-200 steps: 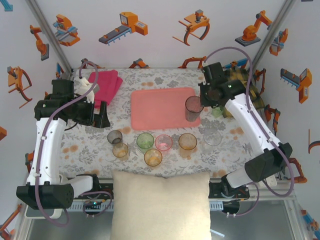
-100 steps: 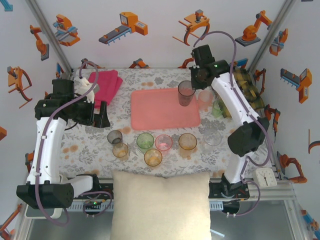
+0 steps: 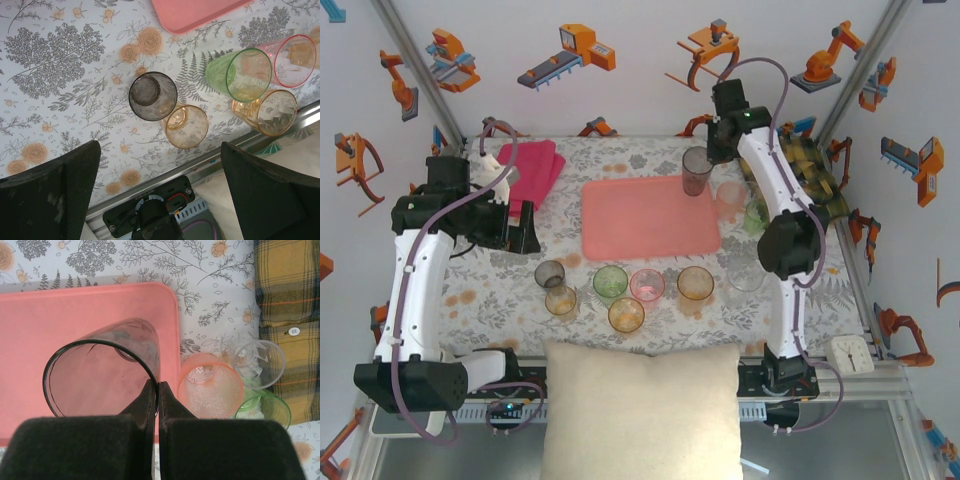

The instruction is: Place the glasses into the tray

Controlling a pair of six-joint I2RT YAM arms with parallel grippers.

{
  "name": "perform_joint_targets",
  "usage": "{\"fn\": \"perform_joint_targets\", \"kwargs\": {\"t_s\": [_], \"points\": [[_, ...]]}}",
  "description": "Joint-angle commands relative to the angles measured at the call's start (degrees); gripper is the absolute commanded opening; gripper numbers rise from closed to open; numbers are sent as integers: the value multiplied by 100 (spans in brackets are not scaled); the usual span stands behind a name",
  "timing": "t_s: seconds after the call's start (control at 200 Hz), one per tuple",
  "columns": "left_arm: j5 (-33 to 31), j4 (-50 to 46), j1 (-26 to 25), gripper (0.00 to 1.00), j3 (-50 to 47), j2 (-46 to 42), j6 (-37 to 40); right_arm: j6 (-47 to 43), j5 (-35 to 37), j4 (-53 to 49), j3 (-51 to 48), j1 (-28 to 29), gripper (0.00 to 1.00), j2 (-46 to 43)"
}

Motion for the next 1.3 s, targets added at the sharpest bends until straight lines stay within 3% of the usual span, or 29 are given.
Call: {"fn": "perform_joint_targets", "kwargs": {"t_s": [0.0,1.102,1.292], "points": [[71,-103,59,97,140,-3,-43,171,-166,149,273,-64,0,68],[171,-41,86,97,17,-29,-50,155,-166,-54,800,-230,0,871],[175,-47,88,97,-15,-71,-52,126,-156,-113,800,-226,14,854]]}}
